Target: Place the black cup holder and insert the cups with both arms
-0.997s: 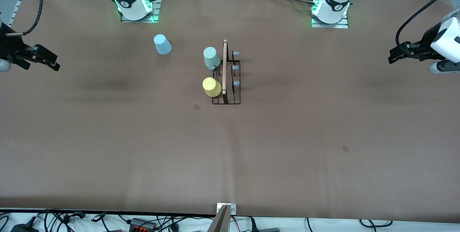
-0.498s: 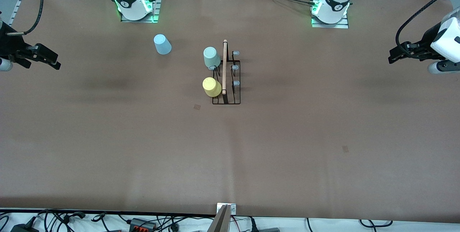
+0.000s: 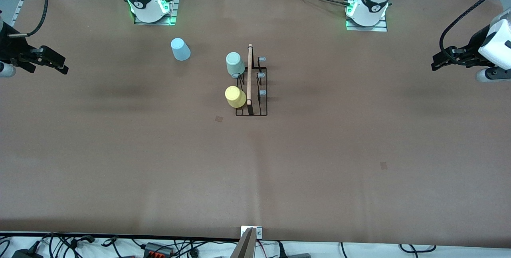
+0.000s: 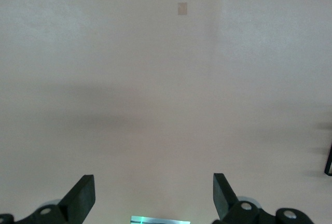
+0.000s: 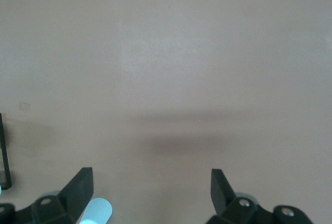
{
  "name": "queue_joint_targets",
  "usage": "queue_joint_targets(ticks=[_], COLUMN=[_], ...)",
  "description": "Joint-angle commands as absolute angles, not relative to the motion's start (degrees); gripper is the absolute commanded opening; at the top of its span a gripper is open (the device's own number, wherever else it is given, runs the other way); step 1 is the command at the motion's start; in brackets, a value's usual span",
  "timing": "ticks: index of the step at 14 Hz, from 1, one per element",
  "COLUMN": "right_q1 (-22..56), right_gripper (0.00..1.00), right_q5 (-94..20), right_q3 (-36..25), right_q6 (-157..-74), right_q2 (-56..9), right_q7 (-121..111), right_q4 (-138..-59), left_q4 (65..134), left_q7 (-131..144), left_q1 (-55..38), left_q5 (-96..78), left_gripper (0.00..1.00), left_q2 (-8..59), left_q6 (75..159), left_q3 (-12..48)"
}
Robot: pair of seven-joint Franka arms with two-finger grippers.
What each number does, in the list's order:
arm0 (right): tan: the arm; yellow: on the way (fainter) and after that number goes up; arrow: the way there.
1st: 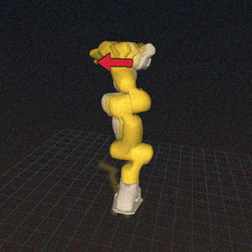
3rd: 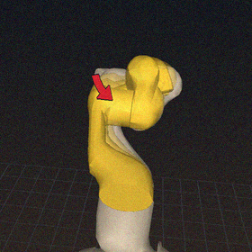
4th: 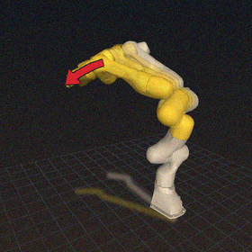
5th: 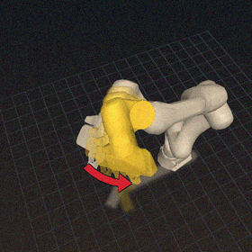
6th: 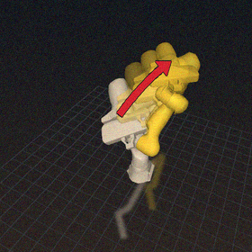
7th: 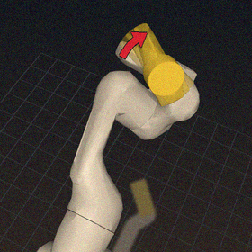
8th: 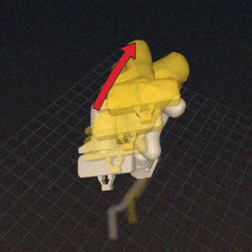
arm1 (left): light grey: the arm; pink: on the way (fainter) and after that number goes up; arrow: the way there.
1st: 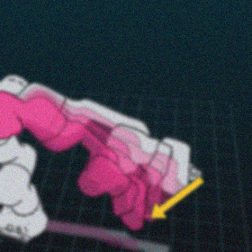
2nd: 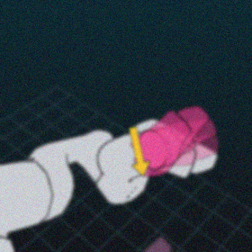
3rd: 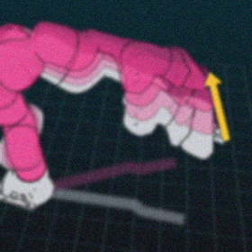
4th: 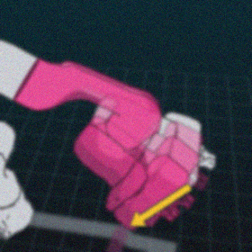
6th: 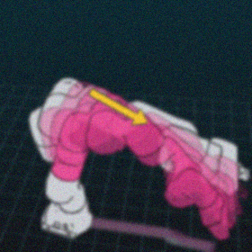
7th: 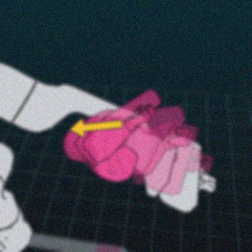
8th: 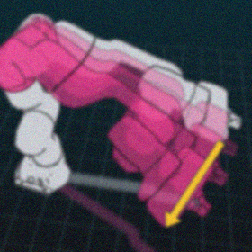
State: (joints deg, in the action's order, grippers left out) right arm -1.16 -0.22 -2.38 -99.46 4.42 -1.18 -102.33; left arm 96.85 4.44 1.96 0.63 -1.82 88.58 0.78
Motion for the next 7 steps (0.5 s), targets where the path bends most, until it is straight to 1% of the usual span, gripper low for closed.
queue_joint_targets(ticks=[1, 7], right_q1=[-1.7, -1.7], right_gripper=[1.0, 1.0], right_q5=[0.3, 0.4], right_q3=[-1.8, -1.8], right_q6=[-99.2, -99.5], right_q2=[5.9, 5.9], right_q7=[-2.2, -2.2], right_q4=[-103.4, -103.5], left_q4=[95.8, 95.8], left_q7=[4.3, 4.3], left_q1=[1.6, 1.6], left_q5=[1.8, 1.8], left_gripper=[1.0, 1.0], left_q2=[-1.6, -1.6], left_q6=[87.7, 87.7], left_q3=[0.7, 0.7])
